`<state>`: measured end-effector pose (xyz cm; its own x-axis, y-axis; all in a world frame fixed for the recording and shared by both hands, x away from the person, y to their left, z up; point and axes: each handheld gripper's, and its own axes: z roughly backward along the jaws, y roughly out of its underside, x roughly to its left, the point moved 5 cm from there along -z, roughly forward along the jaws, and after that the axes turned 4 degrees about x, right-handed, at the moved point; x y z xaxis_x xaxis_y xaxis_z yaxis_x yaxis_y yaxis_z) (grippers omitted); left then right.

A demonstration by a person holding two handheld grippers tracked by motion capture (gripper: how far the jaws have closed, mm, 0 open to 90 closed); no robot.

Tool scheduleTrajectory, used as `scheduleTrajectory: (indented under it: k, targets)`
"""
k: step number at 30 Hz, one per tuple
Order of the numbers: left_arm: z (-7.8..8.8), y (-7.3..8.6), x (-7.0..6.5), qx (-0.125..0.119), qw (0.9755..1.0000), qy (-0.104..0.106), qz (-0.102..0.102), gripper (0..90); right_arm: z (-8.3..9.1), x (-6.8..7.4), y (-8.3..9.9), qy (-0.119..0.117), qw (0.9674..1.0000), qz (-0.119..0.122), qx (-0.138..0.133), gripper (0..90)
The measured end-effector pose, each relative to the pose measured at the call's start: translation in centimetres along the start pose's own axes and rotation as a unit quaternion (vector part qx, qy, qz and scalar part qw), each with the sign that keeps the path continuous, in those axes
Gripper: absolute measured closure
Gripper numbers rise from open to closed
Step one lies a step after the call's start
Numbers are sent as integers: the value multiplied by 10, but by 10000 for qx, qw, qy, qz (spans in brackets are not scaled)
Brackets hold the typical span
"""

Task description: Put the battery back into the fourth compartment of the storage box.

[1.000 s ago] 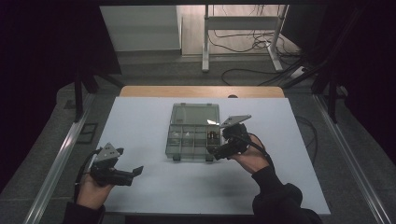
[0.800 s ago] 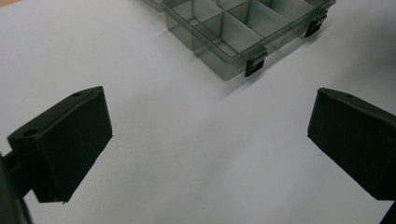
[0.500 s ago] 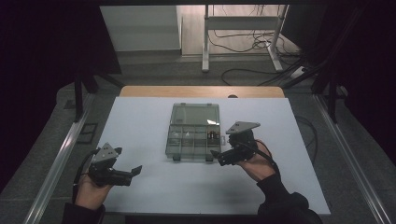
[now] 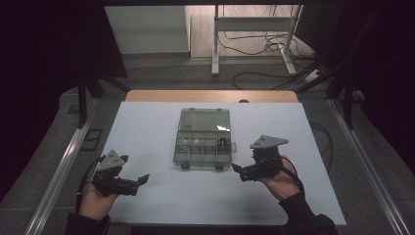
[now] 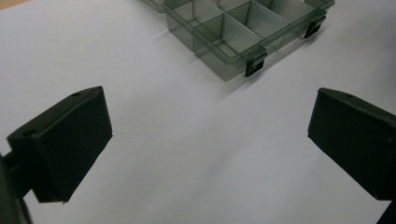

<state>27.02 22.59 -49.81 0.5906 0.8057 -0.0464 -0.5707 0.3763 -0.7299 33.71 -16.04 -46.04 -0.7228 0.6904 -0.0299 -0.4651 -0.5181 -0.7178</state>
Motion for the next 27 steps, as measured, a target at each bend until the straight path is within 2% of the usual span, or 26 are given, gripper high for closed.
scheduleTrajectory:
  k: [8,18,27]
  targets:
    - [-2,1,0,24,10000,18,-36,4,9,-7,19,63,9999,-116,42,0]
    - [-3,1,0,56,10000,22,-46,7,17,-8,39,105,9997,-203,111,0]
    - [-4,2,0,106,9999,31,-31,7,24,-9,49,136,9994,-307,74,0]
